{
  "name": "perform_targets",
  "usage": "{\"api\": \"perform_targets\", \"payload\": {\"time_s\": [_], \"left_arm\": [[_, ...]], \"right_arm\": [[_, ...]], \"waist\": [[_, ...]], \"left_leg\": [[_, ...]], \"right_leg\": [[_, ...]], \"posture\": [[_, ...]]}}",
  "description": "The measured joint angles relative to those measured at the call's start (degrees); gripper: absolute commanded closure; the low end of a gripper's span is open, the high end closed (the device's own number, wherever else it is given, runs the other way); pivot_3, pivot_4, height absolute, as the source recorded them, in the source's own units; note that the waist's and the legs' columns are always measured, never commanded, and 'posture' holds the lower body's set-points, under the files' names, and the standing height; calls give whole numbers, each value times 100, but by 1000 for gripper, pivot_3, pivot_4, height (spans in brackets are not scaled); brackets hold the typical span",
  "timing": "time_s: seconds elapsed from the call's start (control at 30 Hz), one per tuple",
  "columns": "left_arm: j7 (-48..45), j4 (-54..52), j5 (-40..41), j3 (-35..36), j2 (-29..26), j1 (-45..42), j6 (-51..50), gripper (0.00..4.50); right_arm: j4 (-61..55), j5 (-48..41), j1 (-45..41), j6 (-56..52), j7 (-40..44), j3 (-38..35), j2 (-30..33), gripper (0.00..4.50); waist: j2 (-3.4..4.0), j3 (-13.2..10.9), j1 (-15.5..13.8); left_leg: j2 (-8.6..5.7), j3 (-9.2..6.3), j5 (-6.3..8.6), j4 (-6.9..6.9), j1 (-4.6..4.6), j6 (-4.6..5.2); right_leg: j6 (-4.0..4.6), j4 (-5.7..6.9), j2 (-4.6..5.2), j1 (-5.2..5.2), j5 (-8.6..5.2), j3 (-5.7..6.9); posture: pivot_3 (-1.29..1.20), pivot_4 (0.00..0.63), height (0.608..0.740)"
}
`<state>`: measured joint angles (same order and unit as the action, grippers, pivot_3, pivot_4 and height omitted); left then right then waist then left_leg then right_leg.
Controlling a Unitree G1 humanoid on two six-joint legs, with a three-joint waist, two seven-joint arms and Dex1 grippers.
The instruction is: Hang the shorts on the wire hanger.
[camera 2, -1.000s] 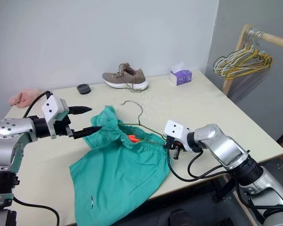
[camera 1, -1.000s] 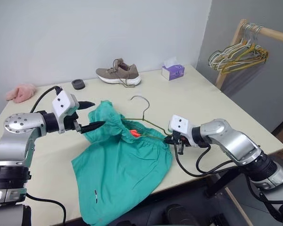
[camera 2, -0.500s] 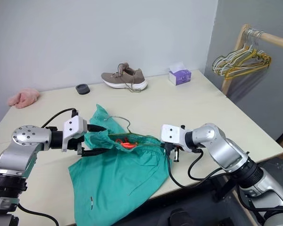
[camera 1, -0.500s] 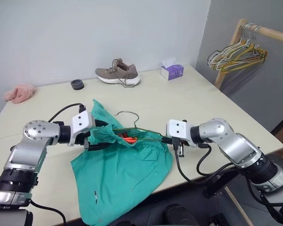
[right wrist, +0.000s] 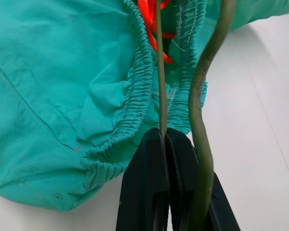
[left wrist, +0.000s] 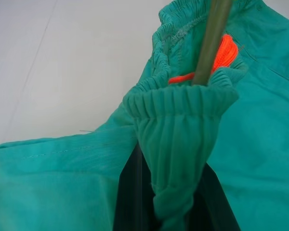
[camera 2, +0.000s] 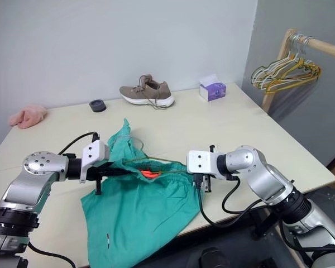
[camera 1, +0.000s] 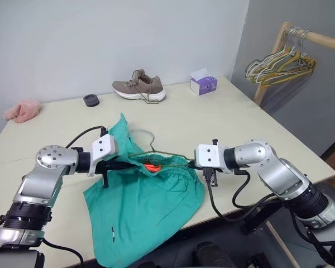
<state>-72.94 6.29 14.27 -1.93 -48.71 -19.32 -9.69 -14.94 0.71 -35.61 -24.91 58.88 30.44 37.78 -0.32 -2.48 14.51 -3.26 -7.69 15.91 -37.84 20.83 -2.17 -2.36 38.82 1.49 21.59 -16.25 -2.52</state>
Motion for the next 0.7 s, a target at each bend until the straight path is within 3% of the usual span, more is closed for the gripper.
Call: {"api": "perform_targets", "payload": {"time_s": [0.07,0.17,0.37,0.5,0.6,0.7], "left_arm": [[-14,-13,1,0,0,14,-9,4488],[-1,-113,18,1,1,37,-21,4500],[122,-141,15,20,-24,154,-43,4500],[174,-137,18,85,-46,177,-75,4500],[228,-134,24,141,-49,165,-95,4500],[239,-110,33,146,-48,137,-119,4500]], "right_arm": [[6,23,2,143,98,-15,38,4500],[20,10,46,505,318,-114,203,3764],[315,16,418,790,714,-531,1052,1635],[310,-287,937,176,825,-1182,1488,218],[-139,-748,1356,-712,640,-1544,1230,34],[-656,-1225,1640,-1719,172,-1668,489,34]], "waist": [[0,0,-3],[0,0,-4],[-2,-3,-26],[-4,-4,-30],[-5,-3,21],[-5,-4,26]], "left_leg": [[0,0,0,0,0,0],[0,0,0,0,0,0],[-2,1,0,-2,-1,0],[1,-2,0,-1,-2,0],[7,1,0,2,-6,0],[8,-2,0,1,-4,0]], "right_leg": [[0,0,0,-1,0,0],[0,-1,0,-2,0,0],[0,-2,2,-6,0,2],[1,0,1,-7,-1,5],[1,5,-4,-7,-1,2],[2,7,-6,-5,-1,2]], "posture": [[-298,0,740],[-295,0,740],[-294,0,740],[-300,0,740],[-307,0,740],[-315,0,740]]}}
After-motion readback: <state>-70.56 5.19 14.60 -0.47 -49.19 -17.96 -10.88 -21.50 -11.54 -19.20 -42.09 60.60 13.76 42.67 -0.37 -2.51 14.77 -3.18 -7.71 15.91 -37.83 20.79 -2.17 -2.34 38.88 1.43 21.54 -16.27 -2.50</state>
